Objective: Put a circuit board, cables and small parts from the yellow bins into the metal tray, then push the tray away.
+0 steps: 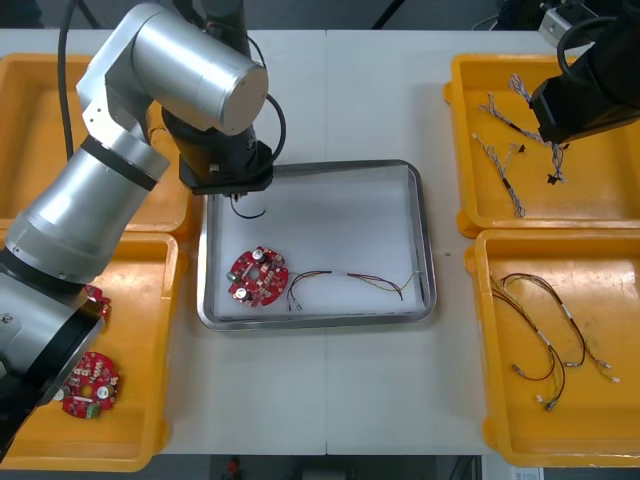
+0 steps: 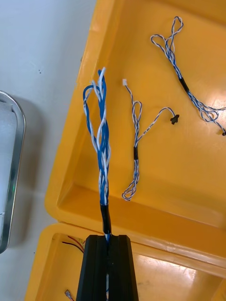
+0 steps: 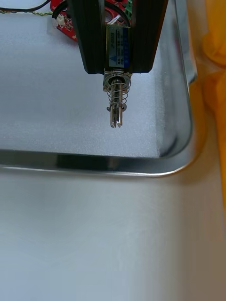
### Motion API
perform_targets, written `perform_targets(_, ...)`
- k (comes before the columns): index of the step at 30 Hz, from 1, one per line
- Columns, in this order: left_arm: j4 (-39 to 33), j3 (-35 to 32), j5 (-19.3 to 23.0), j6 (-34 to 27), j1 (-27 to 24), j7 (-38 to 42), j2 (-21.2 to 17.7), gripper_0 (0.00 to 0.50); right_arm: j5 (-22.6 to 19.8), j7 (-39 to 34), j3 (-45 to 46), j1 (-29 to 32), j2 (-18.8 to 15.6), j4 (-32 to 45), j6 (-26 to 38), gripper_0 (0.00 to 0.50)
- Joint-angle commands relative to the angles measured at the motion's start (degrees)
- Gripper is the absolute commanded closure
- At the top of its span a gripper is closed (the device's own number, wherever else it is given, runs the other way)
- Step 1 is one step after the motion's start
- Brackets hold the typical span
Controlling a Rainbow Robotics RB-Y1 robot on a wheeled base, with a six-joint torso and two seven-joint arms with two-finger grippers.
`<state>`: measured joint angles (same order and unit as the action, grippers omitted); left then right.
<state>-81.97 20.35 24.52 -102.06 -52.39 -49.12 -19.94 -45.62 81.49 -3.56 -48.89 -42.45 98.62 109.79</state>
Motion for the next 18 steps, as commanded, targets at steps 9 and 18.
perform_targets(9, -0.5, 2.9, -2.3, 1.6, 3.3, 5.6, 1.7, 0.5, 0.0, 0.0, 1.7, 0.9, -2.1, 1.9, 0.2, 0.5)
perform_targets(18, -0.5, 4.4, -3.2, 4.2, 4.2, 6.2, 1.7, 0.5, 0.0, 0.0, 1.7, 0.9, -2.1, 1.9, 0.2, 0.5)
